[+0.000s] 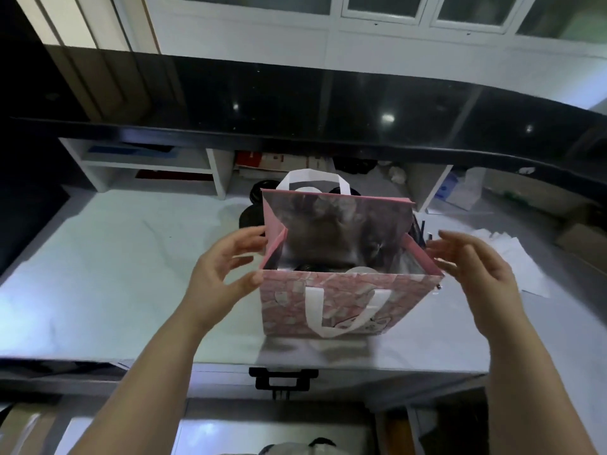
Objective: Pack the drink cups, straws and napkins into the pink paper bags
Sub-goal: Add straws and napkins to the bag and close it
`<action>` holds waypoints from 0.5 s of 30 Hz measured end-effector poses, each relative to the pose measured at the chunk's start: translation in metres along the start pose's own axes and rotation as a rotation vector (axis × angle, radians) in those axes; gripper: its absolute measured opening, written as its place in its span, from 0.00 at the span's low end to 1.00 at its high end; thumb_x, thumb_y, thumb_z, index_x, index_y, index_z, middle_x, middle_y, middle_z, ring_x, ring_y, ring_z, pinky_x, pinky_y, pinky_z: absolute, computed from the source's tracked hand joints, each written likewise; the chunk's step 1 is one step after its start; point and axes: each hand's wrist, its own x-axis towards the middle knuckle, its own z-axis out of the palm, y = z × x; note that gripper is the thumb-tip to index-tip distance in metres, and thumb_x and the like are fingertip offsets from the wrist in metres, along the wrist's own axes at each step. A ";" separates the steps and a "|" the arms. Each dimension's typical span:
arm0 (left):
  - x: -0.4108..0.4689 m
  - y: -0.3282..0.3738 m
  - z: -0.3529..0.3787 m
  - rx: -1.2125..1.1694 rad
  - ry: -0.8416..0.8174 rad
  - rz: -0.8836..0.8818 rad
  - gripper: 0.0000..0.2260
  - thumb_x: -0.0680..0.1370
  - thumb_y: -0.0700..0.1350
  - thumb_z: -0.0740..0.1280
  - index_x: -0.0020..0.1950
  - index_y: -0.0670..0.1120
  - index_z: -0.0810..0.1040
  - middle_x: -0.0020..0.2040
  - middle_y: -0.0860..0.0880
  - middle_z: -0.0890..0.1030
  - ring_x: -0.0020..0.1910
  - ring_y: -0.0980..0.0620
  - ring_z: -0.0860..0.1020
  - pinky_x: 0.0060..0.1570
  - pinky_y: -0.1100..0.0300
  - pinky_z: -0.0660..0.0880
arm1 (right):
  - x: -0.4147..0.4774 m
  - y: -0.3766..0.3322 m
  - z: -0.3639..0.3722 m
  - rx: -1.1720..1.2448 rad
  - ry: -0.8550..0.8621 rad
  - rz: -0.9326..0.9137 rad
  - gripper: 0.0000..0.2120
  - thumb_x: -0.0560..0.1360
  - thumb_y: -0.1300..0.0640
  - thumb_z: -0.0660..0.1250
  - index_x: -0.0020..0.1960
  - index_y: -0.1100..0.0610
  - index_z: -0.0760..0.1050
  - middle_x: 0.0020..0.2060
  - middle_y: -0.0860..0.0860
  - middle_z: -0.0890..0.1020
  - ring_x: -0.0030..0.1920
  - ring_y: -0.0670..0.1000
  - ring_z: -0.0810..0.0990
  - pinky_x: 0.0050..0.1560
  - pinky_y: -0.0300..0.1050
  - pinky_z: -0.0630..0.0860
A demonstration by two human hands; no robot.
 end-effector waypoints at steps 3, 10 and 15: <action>-0.007 -0.008 0.008 -0.026 -0.025 -0.077 0.36 0.62 0.67 0.76 0.67 0.57 0.74 0.62 0.53 0.80 0.62 0.48 0.78 0.58 0.50 0.76 | -0.002 0.014 -0.014 0.014 -0.250 0.067 0.21 0.76 0.44 0.68 0.66 0.51 0.75 0.62 0.50 0.80 0.63 0.55 0.78 0.59 0.50 0.78; -0.006 0.001 0.050 -0.090 0.100 -0.086 0.13 0.74 0.44 0.70 0.59 0.50 0.81 0.56 0.55 0.84 0.58 0.55 0.80 0.57 0.54 0.78 | -0.007 0.024 0.038 0.180 -0.183 0.160 0.17 0.73 0.63 0.69 0.62 0.57 0.78 0.51 0.57 0.85 0.51 0.55 0.84 0.46 0.46 0.81; -0.006 -0.008 0.063 -0.100 0.235 -0.143 0.09 0.74 0.46 0.69 0.53 0.52 0.81 0.50 0.56 0.85 0.54 0.56 0.82 0.53 0.60 0.78 | -0.014 0.033 0.062 0.135 0.070 0.136 0.07 0.77 0.65 0.66 0.52 0.58 0.81 0.41 0.48 0.86 0.45 0.50 0.84 0.40 0.46 0.83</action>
